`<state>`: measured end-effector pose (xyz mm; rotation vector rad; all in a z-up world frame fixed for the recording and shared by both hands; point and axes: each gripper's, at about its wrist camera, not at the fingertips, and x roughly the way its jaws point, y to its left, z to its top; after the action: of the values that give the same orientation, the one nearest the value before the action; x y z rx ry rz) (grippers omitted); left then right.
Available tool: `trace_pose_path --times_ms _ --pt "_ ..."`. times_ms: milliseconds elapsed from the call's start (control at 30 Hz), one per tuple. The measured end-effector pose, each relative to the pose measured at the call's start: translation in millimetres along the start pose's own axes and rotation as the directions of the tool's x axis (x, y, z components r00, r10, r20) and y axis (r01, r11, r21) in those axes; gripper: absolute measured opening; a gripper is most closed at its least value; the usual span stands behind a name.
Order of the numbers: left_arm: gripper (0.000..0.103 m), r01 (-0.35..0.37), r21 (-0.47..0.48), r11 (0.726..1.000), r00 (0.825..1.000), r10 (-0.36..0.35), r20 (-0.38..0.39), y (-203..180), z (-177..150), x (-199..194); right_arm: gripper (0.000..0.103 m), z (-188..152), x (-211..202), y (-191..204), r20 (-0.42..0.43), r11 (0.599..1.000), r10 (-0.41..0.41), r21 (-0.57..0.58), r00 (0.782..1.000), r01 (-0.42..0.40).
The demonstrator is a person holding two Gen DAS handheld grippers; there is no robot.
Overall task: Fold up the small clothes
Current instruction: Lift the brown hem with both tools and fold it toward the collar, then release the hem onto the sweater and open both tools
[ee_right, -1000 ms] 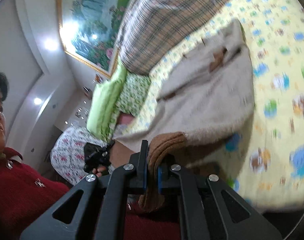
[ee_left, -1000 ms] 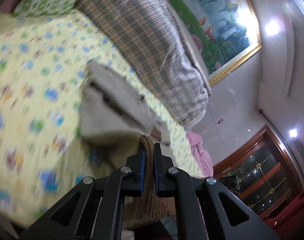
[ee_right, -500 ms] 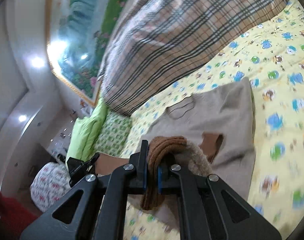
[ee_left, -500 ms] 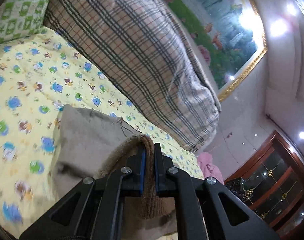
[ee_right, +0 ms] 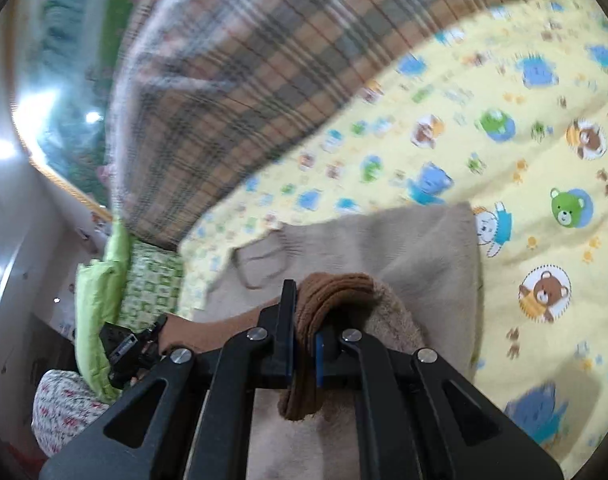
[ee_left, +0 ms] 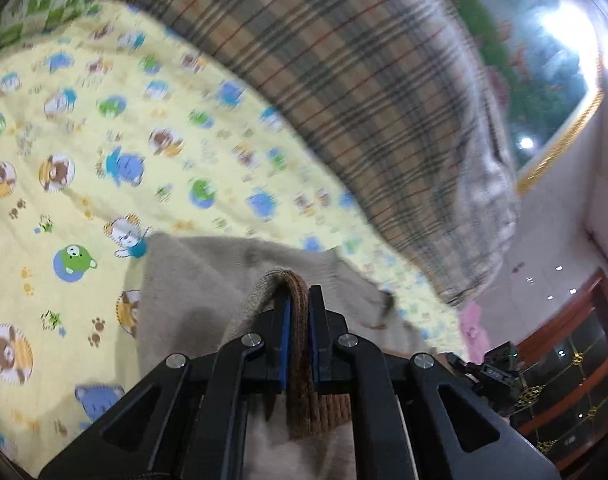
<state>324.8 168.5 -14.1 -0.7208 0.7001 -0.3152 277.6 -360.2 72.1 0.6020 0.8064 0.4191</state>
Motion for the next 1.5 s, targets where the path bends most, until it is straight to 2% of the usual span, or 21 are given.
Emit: trace_pose_path --times_ms 100,200,267,333,433,533,600,633,667,700,800,833,900,933,1000,1067,1100,1167,1300,1400,1500 --pt "0.01 -0.058 -0.007 0.998 0.996 0.058 -0.06 9.4 -0.7 17.9 0.009 3.1 18.6 -14.2 -0.056 0.996 -0.078 0.026 0.995 0.08" --pt "0.02 -0.06 0.011 0.998 0.995 0.061 -0.085 6.2 -4.9 13.4 0.01 3.0 19.5 -22.4 -0.077 0.994 -0.075 0.071 0.994 0.081" --pt "0.028 -0.039 0.042 0.998 0.995 0.043 -0.095 -4.9 -14.2 -5.3 0.022 2.3 8.6 -21.1 -0.067 0.993 -0.064 0.094 0.996 0.071" --pt "0.03 0.013 0.064 0.998 0.994 -0.006 -0.107 -18.5 -28.4 -26.1 0.049 0.6 -15.4 -15.1 -0.017 0.992 -0.085 0.088 0.996 0.087" --pt "0.035 0.101 0.105 0.989 0.983 -0.083 -0.167 -50.0 -57.3 -42.6 0.051 -5.5 -41.4 8.3 0.049 0.993 -0.122 0.005 0.991 0.121" --pt "0.036 0.205 0.141 0.969 0.939 -0.154 -0.307 -86.3 -89.6 -15.9 0.051 -28.2 -27.9 46.8 -0.052 0.992 -0.059 -0.112 0.997 0.053" --pt "0.036 0.224 0.185 0.957 0.914 -0.14 -0.38 -101.5 -103.8 13.6 0.051 -54.1 12.9 72.4 -0.226 0.98 -0.047 -0.197 0.973 0.002" --pt "0.035 0.214 0.21 0.954 0.912 -0.118 -0.394 -103.5 -105.9 23.3 0.051 -67.5 34.7 83.0 -0.302 0.97 -0.06 -0.244 0.952 -0.016" --pt "0.035 0.203 0.222 0.954 0.909 -0.1 -0.405 -102.4 -105.3 32.5 0.051 -72.9 45.6 87.0 -0.335 0.964 -0.065 -0.265 0.94 -0.028" --pt "0.035 0.201 0.198 0.959 0.895 -0.098 -0.435 -93.4 -99.6 48.1 0.051 -77.8 60.8 88.9 -0.376 0.957 -0.082 -0.289 0.923 -0.032" --pt "0.021 0.178 0.16 0.971 0.886 -0.087 -0.456 -71.7 -77.8 71.2 0.049 -57.9 78.5 64.1 -0.371 0.973 -0.12 -0.227 0.921 0.035" --pt "0.016 0.171 0.162 0.972 0.889 -0.081 -0.452 -64.7 -66.6 77.6 0.049 -42.2 80.5 49.8 -0.343 0.976 -0.156 -0.201 0.927 0.09" --pt "0.017 0.141 0.161 0.977 0.903 -0.06 -0.425 -56.6 -48.8 82.5 0.046 -17.3 79.6 29.0 -0.29 0.972 -0.21 -0.167 0.934 0.167" --pt "0.017 0.085 0.182 0.98 0.926 -0.01 -0.378 -51.3 -35.2 81.0 0.042 -2.2 76.4 15.8 -0.26 0.977 -0.202 -0.12 0.944 0.176" --pt "0.017 0.036 0.183 0.983 0.944 0.027 -0.329 -42.0 -19.1 75.6 0.04 15.1 65.4 2.7 -0.189 0.978 -0.208 -0.063 0.96 0.199" --pt "0.023 -0.028 0.154 0.988 0.963 0.068 -0.262 -29.6 -9.4 58.0 0.042 25.0 49.8 -1.1 -0.101 0.973 -0.229 -0.032 0.968 0.227" --pt "0.034 -0.065 0.142 0.988 0.964 0.099 -0.247 -26.7 -8.9 49.9 0.042 25.7 40.8 -0.7 -0.062 0.964 -0.267 -0.025 0.962 0.266" --pt "0.038 -0.036 0.096 0.995 0.975 0.056 -0.217 -23.5 -12.9 21.3 0.043 18.4 22.9 2.8 -0.038 0.961 -0.275 0.005 0.961 0.275" --pt "0.053 0.012 0.036 0.999 0.993 -0.008 -0.115 -22.2 -51.9 -59.0 0.054 -20.6 -7.1 29.0 -0.011 0.978 -0.207 -0.019 0.978 0.206" --pt "0.054 0.0 -0.053 0.999 0.997 -0.004 -0.074 -13.0 -96.9 -116.1 0.058 -56.4 -31.3 43.6 0.005 0.984 -0.176 -0.038 0.984 0.176" --pt "0.054 -0.013 -0.114 0.993 0.997 0.004 -0.074 -5.4 -134.4 -150.2 0.059 -88.8 -45.0 55.8 0.004 0.989 -0.145 -0.031 0.989 0.145"
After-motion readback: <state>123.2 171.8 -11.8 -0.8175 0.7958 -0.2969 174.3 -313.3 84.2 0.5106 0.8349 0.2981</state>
